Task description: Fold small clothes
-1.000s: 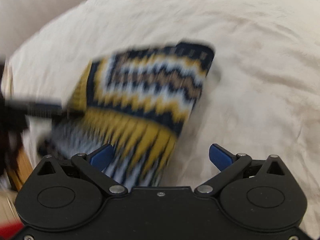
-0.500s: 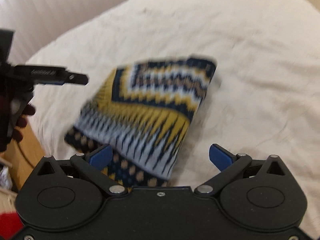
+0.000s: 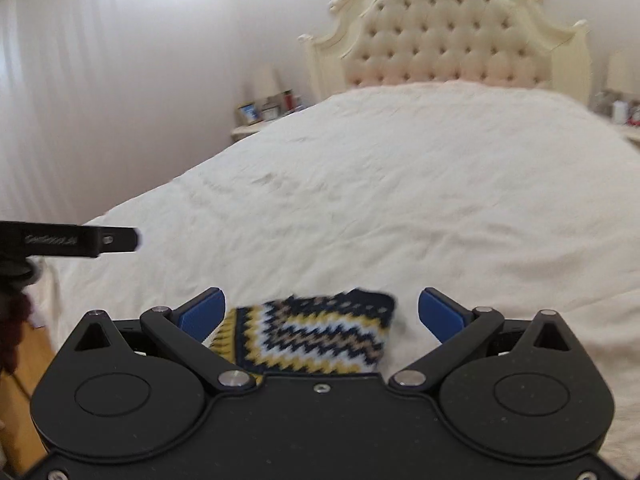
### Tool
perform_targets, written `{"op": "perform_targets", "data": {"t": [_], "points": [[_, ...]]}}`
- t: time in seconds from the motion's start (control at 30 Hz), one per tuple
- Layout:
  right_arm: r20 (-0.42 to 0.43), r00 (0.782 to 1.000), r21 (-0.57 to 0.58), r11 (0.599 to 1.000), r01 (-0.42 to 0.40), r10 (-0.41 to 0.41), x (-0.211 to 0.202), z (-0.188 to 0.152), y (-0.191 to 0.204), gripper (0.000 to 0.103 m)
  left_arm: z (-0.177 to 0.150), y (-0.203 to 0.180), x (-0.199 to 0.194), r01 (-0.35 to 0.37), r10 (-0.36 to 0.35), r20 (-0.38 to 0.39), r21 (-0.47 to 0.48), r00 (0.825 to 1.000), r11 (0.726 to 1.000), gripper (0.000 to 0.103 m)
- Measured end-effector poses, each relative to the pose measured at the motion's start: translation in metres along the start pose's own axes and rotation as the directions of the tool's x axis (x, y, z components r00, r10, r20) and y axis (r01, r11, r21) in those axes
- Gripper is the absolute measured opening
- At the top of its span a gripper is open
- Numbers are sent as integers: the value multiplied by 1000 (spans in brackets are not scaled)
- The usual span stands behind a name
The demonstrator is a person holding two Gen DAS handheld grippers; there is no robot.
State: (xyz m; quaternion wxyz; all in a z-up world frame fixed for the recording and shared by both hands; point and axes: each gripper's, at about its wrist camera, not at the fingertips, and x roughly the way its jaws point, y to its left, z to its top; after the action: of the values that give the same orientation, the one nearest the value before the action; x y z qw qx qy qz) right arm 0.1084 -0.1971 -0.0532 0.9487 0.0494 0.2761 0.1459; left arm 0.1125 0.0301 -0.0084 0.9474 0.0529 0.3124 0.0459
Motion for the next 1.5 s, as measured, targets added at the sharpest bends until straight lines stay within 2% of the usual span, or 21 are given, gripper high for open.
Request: {"op": "perform_targets", "data": {"t": [0.13,0.3,0.6,0.83,1.2,1.5], "points": [[11,985,-32,985,171,-171,-9,4,12,103,-5,-5,3,38,-40,-76,-24,996,999,102],[-110,987,-7,993,120,-121,-1,-1,16,103,-19,-6,10,52,-59,-201,-40,978,998,102],[-274,958,69,992,106,-84,-1,-28,25,103,-49,-1,18,80,-94,-353,-54,931,995,101],[-337,936,86,986,143,-106,-3,-35,41,103,-60,14,18,104,-120,-411,-61,904,993,101],[-393,908,141,965,220,-149,-15,-43,64,102,-76,32,10,141,-157,-455,-70,876,988,101],[-380,910,142,961,236,-167,-26,-44,77,102,-80,33,2,161,-170,-454,-58,875,985,101]]}}
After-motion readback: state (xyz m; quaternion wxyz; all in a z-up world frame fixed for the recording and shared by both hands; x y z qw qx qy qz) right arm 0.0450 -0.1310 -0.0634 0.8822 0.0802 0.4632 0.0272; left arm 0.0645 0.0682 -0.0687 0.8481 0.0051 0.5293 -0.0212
